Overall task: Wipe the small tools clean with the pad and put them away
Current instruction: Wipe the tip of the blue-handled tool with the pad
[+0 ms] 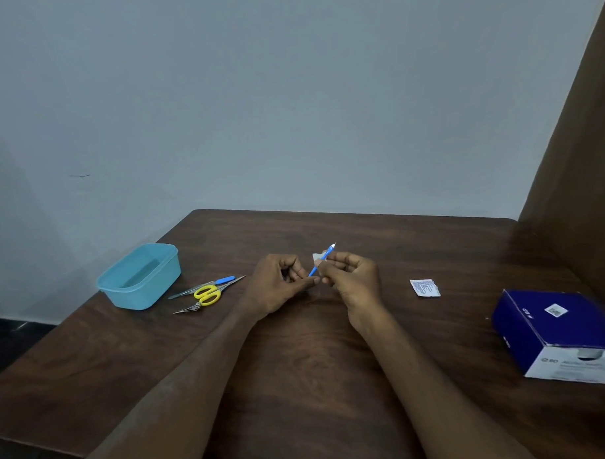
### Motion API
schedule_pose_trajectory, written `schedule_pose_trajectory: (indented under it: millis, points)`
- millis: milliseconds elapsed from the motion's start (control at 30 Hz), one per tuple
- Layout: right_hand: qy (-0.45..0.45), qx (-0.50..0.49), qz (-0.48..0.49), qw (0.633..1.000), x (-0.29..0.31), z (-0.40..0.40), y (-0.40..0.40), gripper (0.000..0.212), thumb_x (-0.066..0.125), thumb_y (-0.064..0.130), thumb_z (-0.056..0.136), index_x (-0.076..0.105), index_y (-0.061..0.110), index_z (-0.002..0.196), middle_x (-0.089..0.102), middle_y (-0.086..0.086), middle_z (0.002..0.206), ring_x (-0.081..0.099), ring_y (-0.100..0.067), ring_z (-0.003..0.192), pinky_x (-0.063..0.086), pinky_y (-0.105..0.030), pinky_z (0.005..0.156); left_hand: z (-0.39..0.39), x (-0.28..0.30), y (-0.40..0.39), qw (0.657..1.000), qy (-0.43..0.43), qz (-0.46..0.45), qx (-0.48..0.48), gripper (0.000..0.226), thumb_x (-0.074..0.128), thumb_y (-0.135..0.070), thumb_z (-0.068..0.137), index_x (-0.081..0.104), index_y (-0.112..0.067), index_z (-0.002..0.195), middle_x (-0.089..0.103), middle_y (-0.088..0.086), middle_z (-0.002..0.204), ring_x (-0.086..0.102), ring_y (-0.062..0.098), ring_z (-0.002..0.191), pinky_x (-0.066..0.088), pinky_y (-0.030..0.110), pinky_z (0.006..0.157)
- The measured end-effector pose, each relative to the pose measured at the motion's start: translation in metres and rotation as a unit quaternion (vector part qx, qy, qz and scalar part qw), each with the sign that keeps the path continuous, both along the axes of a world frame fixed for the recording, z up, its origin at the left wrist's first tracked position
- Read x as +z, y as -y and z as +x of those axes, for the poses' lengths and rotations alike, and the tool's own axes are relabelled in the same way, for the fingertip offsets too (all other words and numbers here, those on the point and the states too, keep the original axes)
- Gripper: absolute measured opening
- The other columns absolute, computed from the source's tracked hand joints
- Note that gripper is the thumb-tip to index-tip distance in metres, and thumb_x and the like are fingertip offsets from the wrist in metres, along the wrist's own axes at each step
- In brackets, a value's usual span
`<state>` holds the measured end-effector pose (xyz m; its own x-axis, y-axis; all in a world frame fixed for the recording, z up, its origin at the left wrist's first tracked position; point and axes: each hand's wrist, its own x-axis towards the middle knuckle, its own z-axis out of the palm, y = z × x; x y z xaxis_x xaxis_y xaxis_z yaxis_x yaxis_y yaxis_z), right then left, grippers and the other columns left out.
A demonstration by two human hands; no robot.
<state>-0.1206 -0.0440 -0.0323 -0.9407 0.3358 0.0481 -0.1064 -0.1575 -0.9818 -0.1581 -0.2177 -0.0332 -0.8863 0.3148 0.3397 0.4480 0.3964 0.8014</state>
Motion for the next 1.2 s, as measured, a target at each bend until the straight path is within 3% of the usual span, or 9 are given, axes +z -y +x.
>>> schedule_pose_trajectory:
  millis: [200,300,433,567,800,1000,1133,1200]
  points:
    - [-0.019,-0.031,-0.005,0.999,-0.002,-0.004,-0.004,0.021,0.092,0.009,0.078,0.082,0.012,0.097,0.083,0.000,0.087,0.073,-0.009,0.074,0.058,-0.027,0.070,-0.001,-0.001,0.000,1.000,0.004,0.001,-0.006,0.030,0.095,-0.025,0.081,0.073,-0.007,0.075,0.073,-0.002,0.065,0.056,0.004,0.058,0.043,0.021,0.057]
    - [-0.013,-0.009,-0.016,1.000,-0.003,-0.003,0.000,0.019,0.090,0.011,0.082,0.082,0.010,0.099,0.082,-0.004,0.086,0.069,-0.008,0.064,0.054,-0.023,0.063,-0.002,-0.002,0.001,1.000,0.011,0.009,-0.007,0.031,0.096,-0.023,0.080,0.070,-0.006,0.075,0.072,-0.004,0.066,0.057,0.004,0.059,0.045,0.022,0.057]
    - [0.011,0.056,0.013,0.998,-0.007,-0.004,0.005,0.012,0.088,0.014,0.086,0.082,0.008,0.094,0.078,-0.010,0.076,0.063,-0.012,0.061,0.055,-0.028,0.067,-0.005,-0.004,0.003,0.999,0.019,0.028,-0.011,0.029,0.094,-0.014,0.081,0.068,-0.004,0.072,0.070,-0.006,0.063,0.056,0.002,0.058,0.044,0.022,0.057]
    - [0.000,0.033,0.019,0.999,-0.005,-0.004,0.001,0.017,0.090,0.009,0.081,0.082,0.011,0.096,0.081,-0.005,0.081,0.069,-0.010,0.065,0.055,-0.024,0.063,-0.005,-0.004,0.002,0.999,0.019,0.035,-0.014,0.033,0.100,-0.022,0.073,0.068,-0.018,0.067,0.071,0.004,0.064,0.058,0.009,0.059,0.047,0.028,0.058]
    - [-0.045,-0.020,0.005,0.999,-0.003,-0.011,-0.001,0.030,0.091,0.013,0.079,0.080,0.020,0.105,0.082,-0.001,0.092,0.079,-0.014,0.090,0.063,-0.038,0.084,-0.004,-0.003,0.003,0.999,0.018,0.033,0.002,0.037,0.104,-0.030,0.066,0.069,-0.017,0.066,0.073,0.007,0.065,0.062,0.015,0.060,0.051,0.033,0.061]
    - [-0.010,-0.019,-0.009,1.000,-0.005,-0.007,0.000,0.030,0.092,0.015,0.081,0.078,0.011,0.107,0.082,-0.002,0.088,0.069,-0.009,0.064,0.054,-0.028,0.064,-0.003,-0.001,0.004,1.000,0.019,0.017,0.003,0.034,0.102,-0.028,0.070,0.070,-0.016,0.067,0.073,0.010,0.068,0.062,0.016,0.061,0.052,0.035,0.061]
    - [-0.041,-0.055,-0.026,0.997,0.003,-0.010,-0.008,0.038,0.092,0.007,0.079,0.074,0.018,0.111,0.079,0.000,0.082,0.072,-0.012,0.074,0.063,-0.031,0.073,0.000,-0.001,0.001,0.999,0.027,0.029,0.006,0.033,0.101,-0.024,0.072,0.070,-0.014,0.067,0.071,0.003,0.064,0.061,0.010,0.059,0.050,0.028,0.061]
    - [-0.052,-0.049,-0.053,0.996,0.005,-0.010,-0.009,0.041,0.089,0.003,0.081,0.072,0.016,0.115,0.077,0.001,0.079,0.070,-0.015,0.074,0.060,-0.025,0.068,0.000,-0.002,0.001,0.999,0.028,0.030,0.007,0.033,0.100,-0.025,0.073,0.070,-0.015,0.067,0.071,0.003,0.063,0.060,0.009,0.059,0.048,0.027,0.060]
